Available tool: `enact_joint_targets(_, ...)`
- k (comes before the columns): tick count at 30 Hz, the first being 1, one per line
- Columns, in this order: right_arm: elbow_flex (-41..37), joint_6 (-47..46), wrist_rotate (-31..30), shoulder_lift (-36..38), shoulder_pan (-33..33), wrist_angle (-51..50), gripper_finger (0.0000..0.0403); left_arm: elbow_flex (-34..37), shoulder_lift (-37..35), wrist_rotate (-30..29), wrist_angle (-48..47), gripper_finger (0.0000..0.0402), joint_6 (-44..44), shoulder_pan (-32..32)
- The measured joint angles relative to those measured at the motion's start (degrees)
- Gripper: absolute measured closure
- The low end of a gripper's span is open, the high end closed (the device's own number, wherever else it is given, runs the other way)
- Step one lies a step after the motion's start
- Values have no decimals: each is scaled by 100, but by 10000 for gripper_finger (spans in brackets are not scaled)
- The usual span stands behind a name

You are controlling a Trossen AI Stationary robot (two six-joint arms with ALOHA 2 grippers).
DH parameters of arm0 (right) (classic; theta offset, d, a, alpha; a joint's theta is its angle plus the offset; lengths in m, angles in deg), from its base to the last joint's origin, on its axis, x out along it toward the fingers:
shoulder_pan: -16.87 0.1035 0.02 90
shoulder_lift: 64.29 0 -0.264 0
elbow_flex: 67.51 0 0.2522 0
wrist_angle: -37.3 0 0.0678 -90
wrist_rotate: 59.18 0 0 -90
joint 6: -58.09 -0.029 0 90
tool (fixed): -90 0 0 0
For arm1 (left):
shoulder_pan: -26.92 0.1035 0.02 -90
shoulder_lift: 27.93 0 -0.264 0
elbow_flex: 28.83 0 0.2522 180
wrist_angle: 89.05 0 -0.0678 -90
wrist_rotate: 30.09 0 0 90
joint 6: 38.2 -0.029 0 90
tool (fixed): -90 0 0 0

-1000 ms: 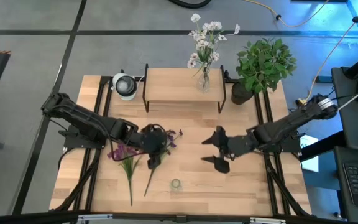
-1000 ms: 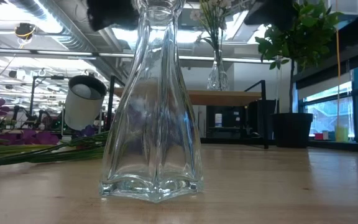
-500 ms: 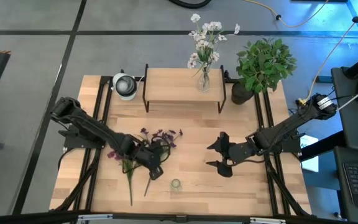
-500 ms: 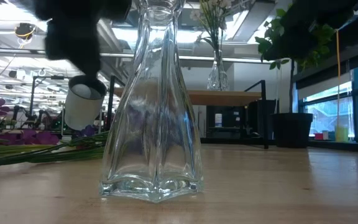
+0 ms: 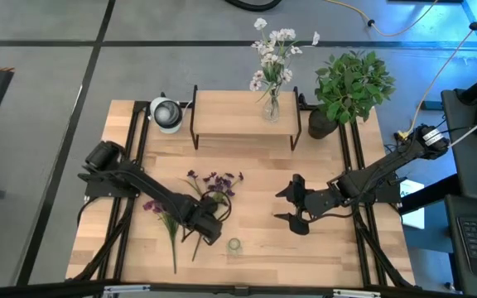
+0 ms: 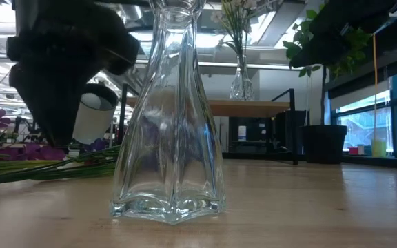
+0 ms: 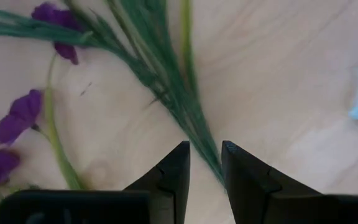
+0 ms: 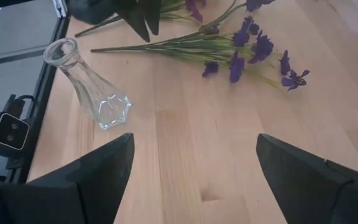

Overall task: Pick and place flowers into a vace then onto a shelf
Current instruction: Put the right purple flowers into the transparent vase

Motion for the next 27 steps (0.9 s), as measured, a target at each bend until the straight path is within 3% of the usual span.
enact_joint_targets(9, 0, -34, 0, 0, 0, 1, 63, -644, 685, 216, -398, 315, 83, 9)
enact_joint_targets(21, 0, -32, 0, 0, 0, -4, 63, -644, 711, 325, -402, 315, 40, 22)
enact_joint_targets(27, 0, -23, 0, 0, 0, -2, 63, -644, 709, 825, -402, 315, -367, 70)
